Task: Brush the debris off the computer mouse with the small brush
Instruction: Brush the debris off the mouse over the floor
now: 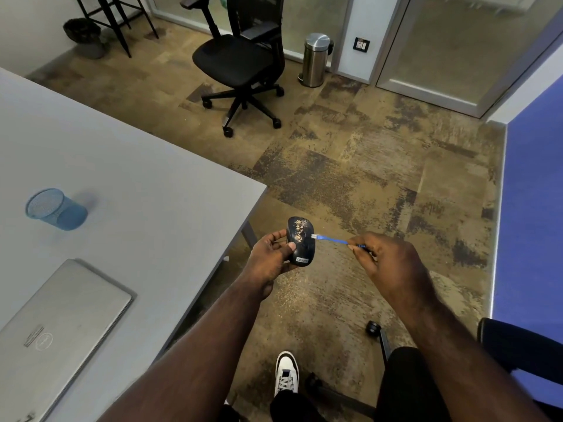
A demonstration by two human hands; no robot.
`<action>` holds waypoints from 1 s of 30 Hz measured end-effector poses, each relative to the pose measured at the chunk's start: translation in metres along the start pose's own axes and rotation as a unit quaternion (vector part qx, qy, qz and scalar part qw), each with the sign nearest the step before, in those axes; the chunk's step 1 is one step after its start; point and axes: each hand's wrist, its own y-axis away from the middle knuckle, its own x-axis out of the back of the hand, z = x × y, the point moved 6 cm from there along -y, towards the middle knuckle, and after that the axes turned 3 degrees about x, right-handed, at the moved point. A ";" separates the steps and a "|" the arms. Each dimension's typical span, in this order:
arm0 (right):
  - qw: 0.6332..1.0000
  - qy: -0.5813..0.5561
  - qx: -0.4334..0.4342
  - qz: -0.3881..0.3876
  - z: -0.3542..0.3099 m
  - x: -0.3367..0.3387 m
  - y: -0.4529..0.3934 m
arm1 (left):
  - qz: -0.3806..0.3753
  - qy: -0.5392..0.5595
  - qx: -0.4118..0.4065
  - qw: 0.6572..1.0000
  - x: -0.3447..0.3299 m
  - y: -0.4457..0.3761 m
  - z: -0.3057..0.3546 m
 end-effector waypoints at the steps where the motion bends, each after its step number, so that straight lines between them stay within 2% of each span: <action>1: 1.000 -0.003 0.006 -0.014 -0.004 -0.004 0.001 | 0.001 0.003 0.000 1.000 -0.001 0.000 0.001; 5: 0.997 -0.022 -0.018 -0.076 0.000 -0.012 0.004 | 0.005 0.010 -0.004 1.000 0.002 -0.002 0.004; 9: 0.993 -0.094 -0.073 -0.016 0.013 -0.003 -0.005 | 0.000 0.003 -0.003 1.000 0.004 -0.002 0.003; 18: 0.968 -0.168 -0.176 0.056 0.041 -0.002 -0.026 | -0.062 -0.005 -0.008 0.998 -0.008 0.006 0.005; 20: 0.960 -0.209 -0.179 0.056 0.043 -0.003 -0.028 | -0.064 -0.001 -0.009 0.998 -0.008 0.006 0.006; 23: 0.960 -0.206 -0.186 0.026 0.044 -0.012 -0.027 | -0.071 0.000 -0.007 0.997 -0.010 0.007 0.005; 26: 0.950 -0.211 -0.225 0.048 0.058 -0.015 -0.028 | -0.076 -0.005 -0.005 0.997 -0.011 0.009 0.004; 30: 0.923 -0.284 -0.250 0.069 0.063 -0.012 -0.030 | -0.073 -0.002 -0.001 0.997 -0.012 0.009 0.004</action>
